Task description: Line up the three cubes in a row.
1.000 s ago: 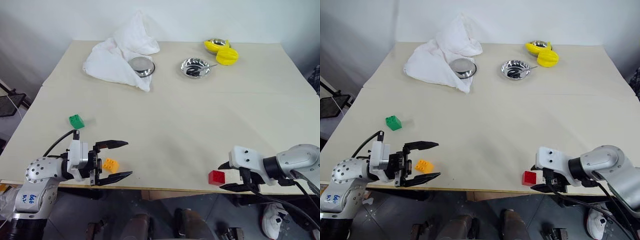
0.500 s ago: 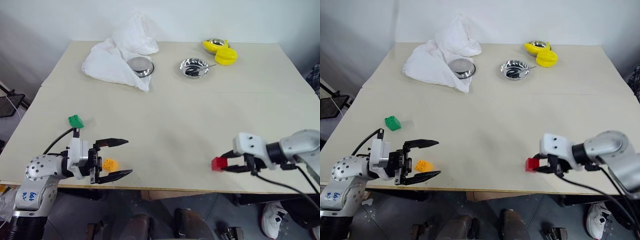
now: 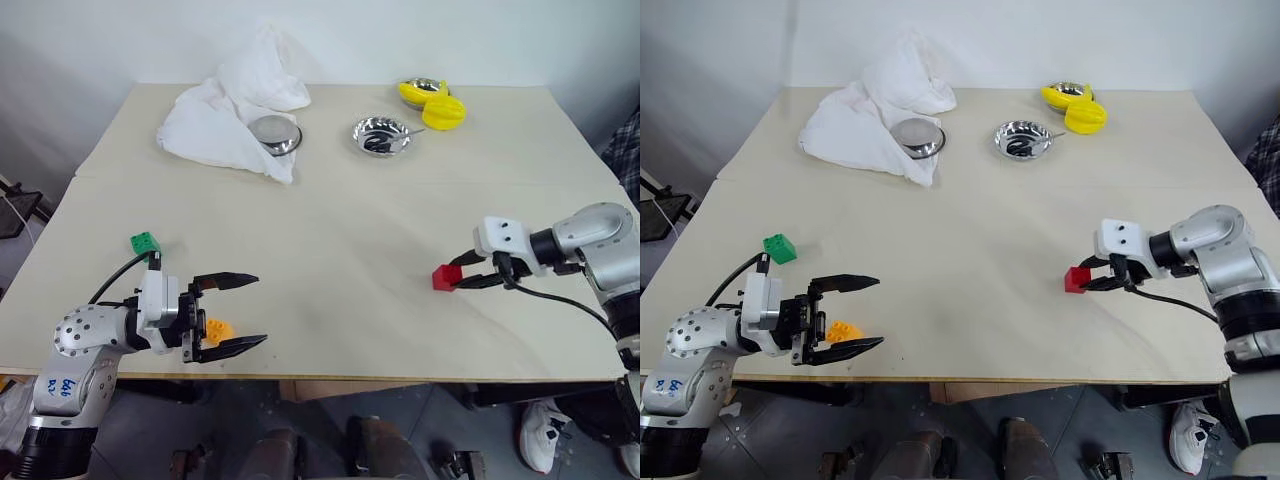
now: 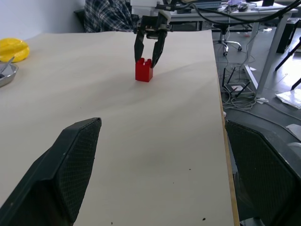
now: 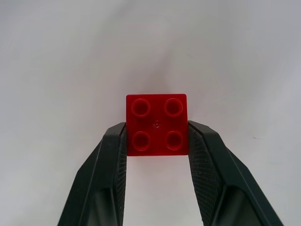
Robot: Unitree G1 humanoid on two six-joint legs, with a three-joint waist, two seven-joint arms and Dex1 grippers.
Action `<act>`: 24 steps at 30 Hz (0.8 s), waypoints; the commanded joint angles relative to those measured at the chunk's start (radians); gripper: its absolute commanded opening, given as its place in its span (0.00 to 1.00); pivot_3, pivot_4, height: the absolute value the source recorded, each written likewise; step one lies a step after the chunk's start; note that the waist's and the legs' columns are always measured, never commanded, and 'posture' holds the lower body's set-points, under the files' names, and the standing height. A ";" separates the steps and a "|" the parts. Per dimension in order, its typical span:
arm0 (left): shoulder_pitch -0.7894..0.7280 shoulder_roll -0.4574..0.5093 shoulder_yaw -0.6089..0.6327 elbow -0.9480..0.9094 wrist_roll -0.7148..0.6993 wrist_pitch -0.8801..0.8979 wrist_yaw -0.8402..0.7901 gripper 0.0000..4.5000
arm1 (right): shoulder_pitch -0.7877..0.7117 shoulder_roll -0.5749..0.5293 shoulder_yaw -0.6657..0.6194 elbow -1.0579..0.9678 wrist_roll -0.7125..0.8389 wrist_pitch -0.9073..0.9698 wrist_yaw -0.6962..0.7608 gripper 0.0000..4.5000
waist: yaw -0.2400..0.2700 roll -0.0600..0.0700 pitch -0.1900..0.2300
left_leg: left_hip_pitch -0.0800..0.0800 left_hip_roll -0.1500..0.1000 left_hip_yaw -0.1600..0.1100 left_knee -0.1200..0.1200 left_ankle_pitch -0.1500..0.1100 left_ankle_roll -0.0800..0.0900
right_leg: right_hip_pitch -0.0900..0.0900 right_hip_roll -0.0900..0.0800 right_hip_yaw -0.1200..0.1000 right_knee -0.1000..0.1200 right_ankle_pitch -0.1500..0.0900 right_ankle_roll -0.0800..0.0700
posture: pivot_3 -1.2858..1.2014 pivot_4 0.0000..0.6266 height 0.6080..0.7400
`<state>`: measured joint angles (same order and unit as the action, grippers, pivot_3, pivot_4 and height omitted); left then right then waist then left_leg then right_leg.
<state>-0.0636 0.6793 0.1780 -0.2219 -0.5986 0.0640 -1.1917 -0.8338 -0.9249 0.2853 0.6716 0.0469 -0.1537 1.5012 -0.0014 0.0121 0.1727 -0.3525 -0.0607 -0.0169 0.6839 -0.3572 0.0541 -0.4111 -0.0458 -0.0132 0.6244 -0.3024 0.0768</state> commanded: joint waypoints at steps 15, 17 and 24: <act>-0.005 0.010 0.010 -0.022 0.001 0.001 0.014 1.00 | -0.182 0.102 0.045 0.319 -0.103 -0.103 0.113 0.32 | -0.011 -0.002 -0.001 | 0.001 0.000 0.000 0.000 0.001 -0.001 | -0.001 0.000 0.000 0.002 0.000 0.000 | 0.52 0.24 1.00; -0.007 0.011 0.011 -0.022 0.000 0.002 0.014 1.00 | -0.197 0.116 0.040 0.323 -0.098 -0.097 0.113 0.48 | -0.013 -0.002 -0.001 | 0.001 0.000 0.000 0.000 0.001 -0.002 | -0.001 0.000 0.000 0.003 0.000 -0.001 | 0.52 0.24 1.00; 0.000 0.012 0.016 -0.028 -0.001 0.006 0.016 1.00 | -0.233 0.108 -0.003 0.341 -0.072 -0.171 0.113 0.97 | -0.014 0.000 0.000 | -0.004 0.000 0.000 -0.001 0.001 -0.003 | -0.008 0.000 0.000 0.005 0.000 -0.001 | 0.52 0.24 1.00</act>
<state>-0.0671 0.6797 0.1782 -0.2228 -0.5968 0.0723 -1.1787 -1.0341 -0.7848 0.3131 1.0225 -0.0535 -0.2950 1.5528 -0.0155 0.0120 0.1726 -0.3572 -0.0606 -0.0169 0.6824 -0.3557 0.0510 -0.4195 -0.0457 -0.0136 0.6292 -0.3021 0.0762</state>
